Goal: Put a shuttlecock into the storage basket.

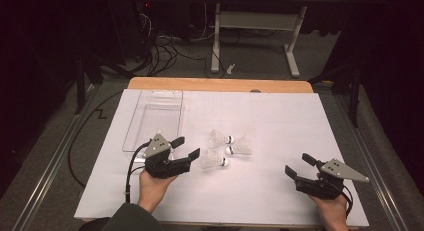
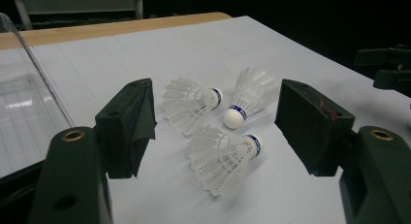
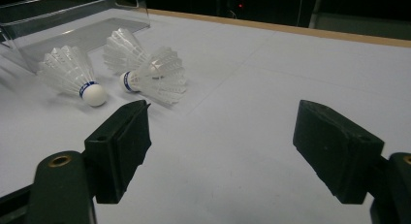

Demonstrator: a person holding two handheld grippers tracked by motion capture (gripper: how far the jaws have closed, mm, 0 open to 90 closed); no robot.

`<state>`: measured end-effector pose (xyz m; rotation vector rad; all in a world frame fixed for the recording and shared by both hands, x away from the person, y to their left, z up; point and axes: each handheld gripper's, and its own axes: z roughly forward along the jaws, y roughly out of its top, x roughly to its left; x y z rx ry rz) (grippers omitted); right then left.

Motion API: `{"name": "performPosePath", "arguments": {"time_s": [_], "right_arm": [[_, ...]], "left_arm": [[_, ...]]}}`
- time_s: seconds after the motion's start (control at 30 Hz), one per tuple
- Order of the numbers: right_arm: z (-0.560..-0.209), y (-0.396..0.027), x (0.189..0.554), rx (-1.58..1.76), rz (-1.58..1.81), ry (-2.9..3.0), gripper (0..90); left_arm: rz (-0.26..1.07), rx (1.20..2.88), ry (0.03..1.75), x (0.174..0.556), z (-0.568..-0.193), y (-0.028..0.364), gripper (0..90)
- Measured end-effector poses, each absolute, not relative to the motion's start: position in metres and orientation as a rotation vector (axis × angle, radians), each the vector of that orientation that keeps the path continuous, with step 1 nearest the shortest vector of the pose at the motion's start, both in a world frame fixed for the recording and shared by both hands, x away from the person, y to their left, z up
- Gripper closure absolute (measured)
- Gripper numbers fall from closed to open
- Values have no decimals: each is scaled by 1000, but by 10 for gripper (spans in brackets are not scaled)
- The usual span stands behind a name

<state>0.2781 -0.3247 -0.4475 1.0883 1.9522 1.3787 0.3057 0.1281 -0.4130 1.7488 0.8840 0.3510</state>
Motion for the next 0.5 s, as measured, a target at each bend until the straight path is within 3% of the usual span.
{"name": "performPosePath", "arguments": {"time_s": [0.5], "right_arm": [[-448, -325, 279, 1095, 1379, 1955, 216]], "left_arm": [[343, 1766, 880, 320, -410, 115, 324]]}}
